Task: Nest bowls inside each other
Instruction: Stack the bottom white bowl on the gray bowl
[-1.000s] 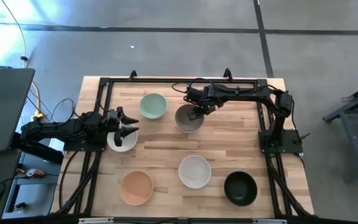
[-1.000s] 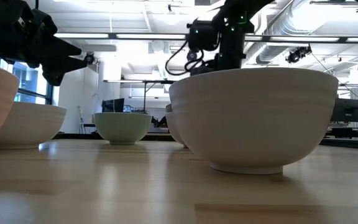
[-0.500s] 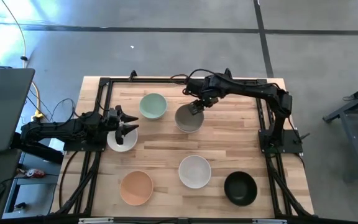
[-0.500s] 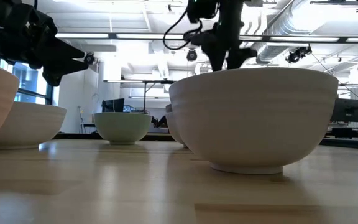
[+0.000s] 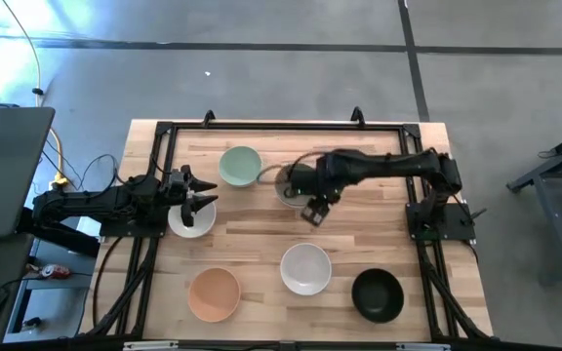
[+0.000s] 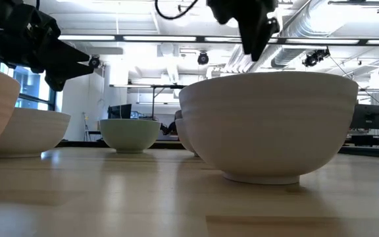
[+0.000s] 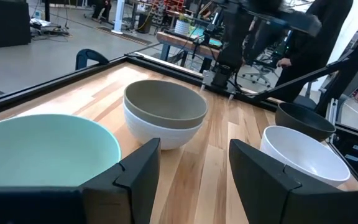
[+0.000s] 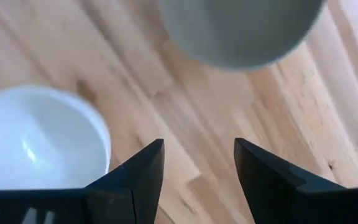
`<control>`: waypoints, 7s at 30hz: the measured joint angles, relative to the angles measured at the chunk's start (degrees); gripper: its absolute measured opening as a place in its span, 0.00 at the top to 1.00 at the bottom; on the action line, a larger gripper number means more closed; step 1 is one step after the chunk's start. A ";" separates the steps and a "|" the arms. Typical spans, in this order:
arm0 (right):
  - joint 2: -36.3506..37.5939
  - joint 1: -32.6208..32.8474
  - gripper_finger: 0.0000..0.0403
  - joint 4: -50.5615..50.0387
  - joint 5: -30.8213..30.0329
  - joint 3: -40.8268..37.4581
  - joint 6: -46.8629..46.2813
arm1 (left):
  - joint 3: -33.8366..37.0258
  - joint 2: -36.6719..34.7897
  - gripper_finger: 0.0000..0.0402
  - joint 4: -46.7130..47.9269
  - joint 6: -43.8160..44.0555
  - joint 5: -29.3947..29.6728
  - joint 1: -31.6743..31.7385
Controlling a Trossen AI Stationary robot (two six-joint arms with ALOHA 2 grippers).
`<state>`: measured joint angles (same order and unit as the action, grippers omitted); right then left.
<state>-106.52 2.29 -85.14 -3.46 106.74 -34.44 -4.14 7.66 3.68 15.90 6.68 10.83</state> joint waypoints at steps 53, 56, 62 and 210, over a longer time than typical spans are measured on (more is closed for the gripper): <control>-1.60 11.19 0.61 23.69 9.38 -21.46 -15.43 | 0.00 0.02 0.55 -0.09 6.01 0.59 0.00; -2.38 11.21 0.61 24.26 9.73 -21.46 -15.04 | 0.00 0.00 0.55 -0.11 6.01 0.66 0.00; -3.31 11.21 0.61 25.32 10.03 -21.46 -14.58 | -0.02 0.00 0.55 -0.19 6.03 0.66 0.00; -6.47 -22.95 0.93 19.07 13.43 -11.23 -1.17 | -0.02 0.00 0.55 -0.52 -5.42 -1.27 0.00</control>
<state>-112.99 -20.67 -66.06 9.96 95.50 -35.61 -4.16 7.66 3.16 10.48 5.41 10.83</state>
